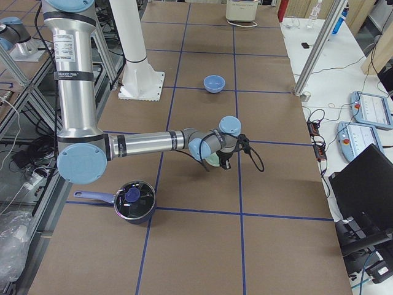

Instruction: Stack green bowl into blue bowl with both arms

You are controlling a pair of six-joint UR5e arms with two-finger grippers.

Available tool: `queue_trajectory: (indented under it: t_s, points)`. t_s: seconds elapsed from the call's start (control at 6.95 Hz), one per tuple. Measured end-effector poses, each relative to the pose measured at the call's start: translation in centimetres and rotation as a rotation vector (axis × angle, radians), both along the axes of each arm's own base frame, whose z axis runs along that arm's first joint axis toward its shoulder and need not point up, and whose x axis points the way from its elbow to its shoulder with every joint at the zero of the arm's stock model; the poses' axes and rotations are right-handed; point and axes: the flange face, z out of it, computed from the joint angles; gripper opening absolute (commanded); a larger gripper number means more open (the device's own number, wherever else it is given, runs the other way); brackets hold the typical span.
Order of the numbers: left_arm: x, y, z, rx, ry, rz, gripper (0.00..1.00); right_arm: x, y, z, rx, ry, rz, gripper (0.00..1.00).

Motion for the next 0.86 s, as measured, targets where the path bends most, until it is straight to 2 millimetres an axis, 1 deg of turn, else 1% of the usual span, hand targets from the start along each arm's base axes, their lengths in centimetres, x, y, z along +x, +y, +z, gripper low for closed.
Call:
queue_trajectory:
  t_s: [0.14, 0.29, 0.43, 0.58, 0.72, 0.86]
  points:
    - [0.1, 0.5, 0.2, -0.048, 0.002, -0.051, 0.99, -0.4, -1.3, -3.9, -0.033, -0.054, 0.055, 0.0]
    - [0.2, 1.2, 0.1, -0.087, 0.008, -0.102, 0.99, -1.3, -2.3, -8.5, -0.069, -0.103, 0.115, 0.0]
    - [0.4, 1.8, -0.7, -0.114, 0.023, -0.151, 0.99, -3.2, -2.8, -13.8, -0.116, -0.15, 0.165, 0.0]
    - [0.6, 2.5, -1.7, -0.125, 0.037, -0.185, 0.99, -6.4, -2.7, -19.5, -0.165, -0.181, 0.195, 0.0]
    - [0.7, 3.0, -2.4, -0.128, 0.044, -0.202, 0.99, -10.3, -2.4, -25.2, -0.206, -0.198, 0.223, 0.0]
    - [0.8, 3.3, -2.8, -0.129, 0.047, -0.208, 0.99, -14.9, -1.3, -30.4, -0.228, -0.201, 0.249, 0.0]
